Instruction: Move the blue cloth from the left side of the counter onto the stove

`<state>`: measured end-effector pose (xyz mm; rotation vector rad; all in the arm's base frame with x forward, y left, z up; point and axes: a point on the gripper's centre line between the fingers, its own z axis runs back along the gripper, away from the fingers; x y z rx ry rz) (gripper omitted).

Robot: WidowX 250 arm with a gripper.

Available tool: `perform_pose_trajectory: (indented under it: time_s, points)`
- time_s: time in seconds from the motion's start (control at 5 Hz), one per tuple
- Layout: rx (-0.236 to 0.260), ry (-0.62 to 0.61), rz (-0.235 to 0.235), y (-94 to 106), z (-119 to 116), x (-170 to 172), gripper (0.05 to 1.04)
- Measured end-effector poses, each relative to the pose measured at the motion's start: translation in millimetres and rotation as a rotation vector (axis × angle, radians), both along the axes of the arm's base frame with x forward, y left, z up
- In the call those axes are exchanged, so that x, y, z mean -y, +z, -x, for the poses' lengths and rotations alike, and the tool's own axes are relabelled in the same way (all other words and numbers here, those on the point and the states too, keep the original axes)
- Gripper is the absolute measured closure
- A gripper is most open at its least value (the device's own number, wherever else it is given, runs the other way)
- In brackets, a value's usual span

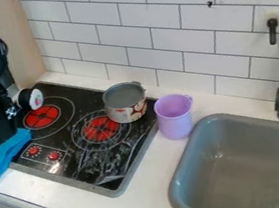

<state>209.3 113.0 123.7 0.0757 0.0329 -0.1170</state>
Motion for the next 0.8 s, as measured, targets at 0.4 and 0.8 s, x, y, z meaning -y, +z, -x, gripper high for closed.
perform_pose_trajectory:
  time_s: [0.4,0.8]
  points:
    - [-0.029,-0.073,0.067,-31.1,-3.4,-30.7,0.083]
    - [-0.001,-0.014,0.003,-56.7,-13.5,-73.4,0.083]
